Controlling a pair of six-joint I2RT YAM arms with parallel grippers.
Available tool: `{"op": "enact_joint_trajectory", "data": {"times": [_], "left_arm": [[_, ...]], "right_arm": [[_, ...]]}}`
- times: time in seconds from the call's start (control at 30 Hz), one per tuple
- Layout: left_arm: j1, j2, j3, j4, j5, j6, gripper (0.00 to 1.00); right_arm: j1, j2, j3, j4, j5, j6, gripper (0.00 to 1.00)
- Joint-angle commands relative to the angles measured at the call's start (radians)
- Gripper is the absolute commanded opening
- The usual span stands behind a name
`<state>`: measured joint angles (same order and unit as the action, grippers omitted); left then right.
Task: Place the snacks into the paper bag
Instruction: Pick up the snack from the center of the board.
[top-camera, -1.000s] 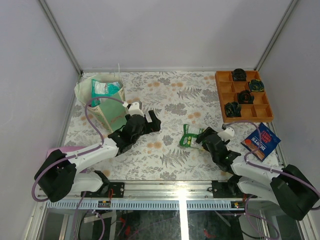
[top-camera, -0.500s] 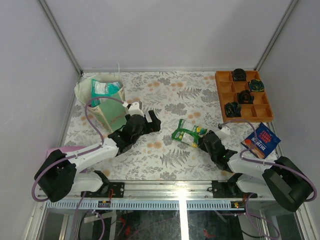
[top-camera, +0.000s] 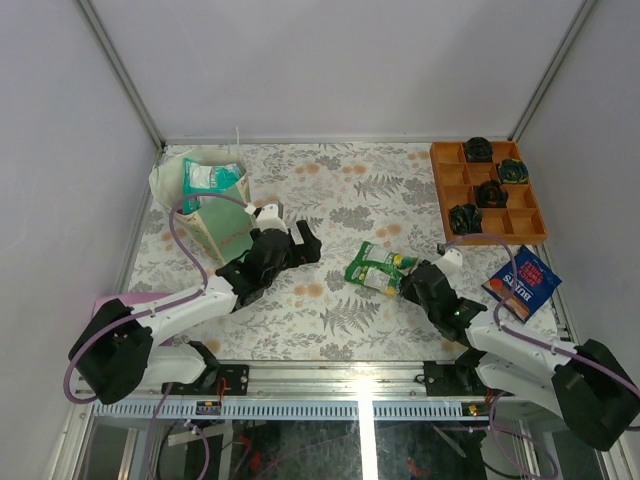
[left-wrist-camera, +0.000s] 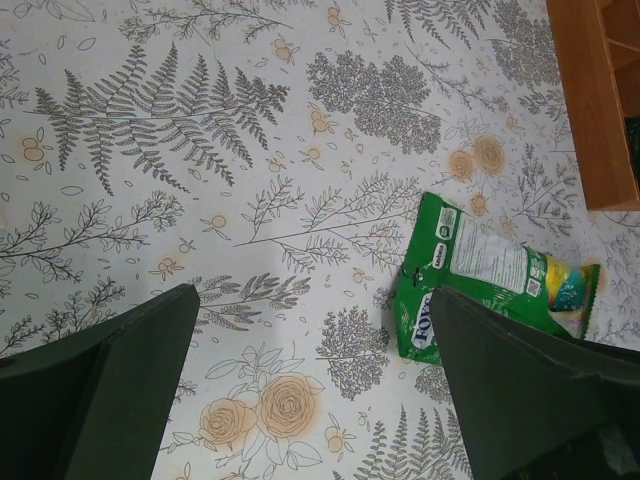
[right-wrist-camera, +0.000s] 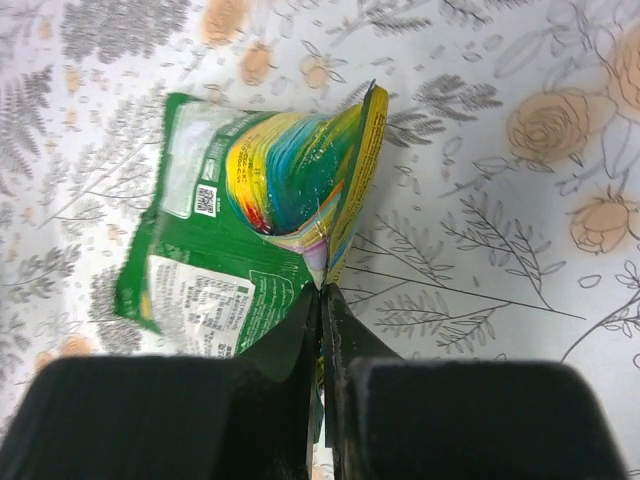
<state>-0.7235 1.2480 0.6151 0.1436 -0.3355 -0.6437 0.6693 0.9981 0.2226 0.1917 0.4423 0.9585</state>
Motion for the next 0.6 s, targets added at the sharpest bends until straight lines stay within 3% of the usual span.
{"op": "enact_joint_trajectory", "data": {"times": [0.0, 0.57], "left_arm": [[0.009, 0.007, -0.001, 0.056, -0.008, -0.007, 1.0], [0.012, 0.039, 0.008, 0.048, -0.011, -0.022, 1.0]], "right_arm": [[0.0, -0.093, 0.117, -0.114, -0.025, -0.083, 0.0], [0.001, -0.103, 0.533, -0.33, -0.139, -0.303, 0.0]]}}
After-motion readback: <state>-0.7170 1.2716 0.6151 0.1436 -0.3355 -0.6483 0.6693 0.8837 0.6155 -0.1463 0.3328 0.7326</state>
